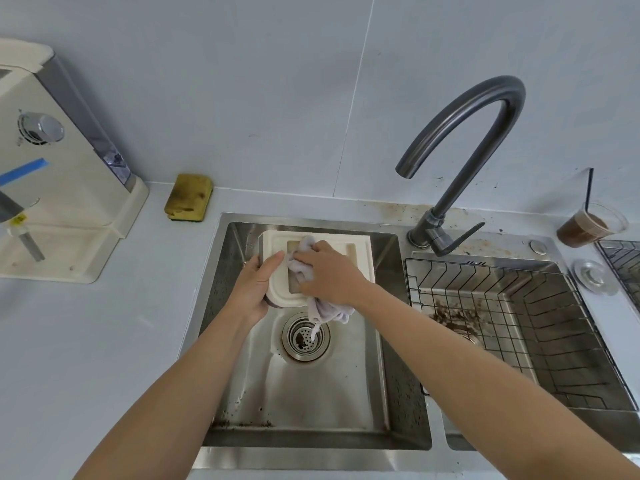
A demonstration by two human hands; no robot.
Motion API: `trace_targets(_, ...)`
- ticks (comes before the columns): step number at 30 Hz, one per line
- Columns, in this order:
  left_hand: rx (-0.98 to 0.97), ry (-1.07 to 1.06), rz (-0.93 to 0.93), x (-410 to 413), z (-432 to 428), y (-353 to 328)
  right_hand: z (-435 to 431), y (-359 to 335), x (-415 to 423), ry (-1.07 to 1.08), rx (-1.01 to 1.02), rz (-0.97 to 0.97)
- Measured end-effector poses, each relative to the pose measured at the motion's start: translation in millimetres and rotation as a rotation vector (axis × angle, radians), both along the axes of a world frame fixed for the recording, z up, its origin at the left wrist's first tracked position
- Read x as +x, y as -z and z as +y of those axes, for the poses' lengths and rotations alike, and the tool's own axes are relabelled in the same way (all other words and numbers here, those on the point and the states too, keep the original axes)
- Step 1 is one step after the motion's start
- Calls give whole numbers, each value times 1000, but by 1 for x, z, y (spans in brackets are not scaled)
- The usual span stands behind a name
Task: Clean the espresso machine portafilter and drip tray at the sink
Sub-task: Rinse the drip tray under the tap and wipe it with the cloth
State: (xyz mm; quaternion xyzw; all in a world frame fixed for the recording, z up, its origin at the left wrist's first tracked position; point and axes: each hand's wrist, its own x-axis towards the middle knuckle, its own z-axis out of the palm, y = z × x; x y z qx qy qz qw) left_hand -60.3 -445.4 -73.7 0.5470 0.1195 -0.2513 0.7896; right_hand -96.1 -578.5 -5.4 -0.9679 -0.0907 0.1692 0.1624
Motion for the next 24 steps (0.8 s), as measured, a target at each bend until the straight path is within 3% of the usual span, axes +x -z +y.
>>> trace_targets(5,-16,-20,12,3,3,-2,-4,-3,4,-47,-9,94)
trace_targets(10,-34,-15,2,8,4,-1,0,-15,3,-161,-196,169)
trace_targets(15,-29,31,36,3,4,2,-3,-27,4,-297,-367,134)
trace_targets(24,-48,102,18,11,12,-10,-34,-37,20,-363,-348,-95)
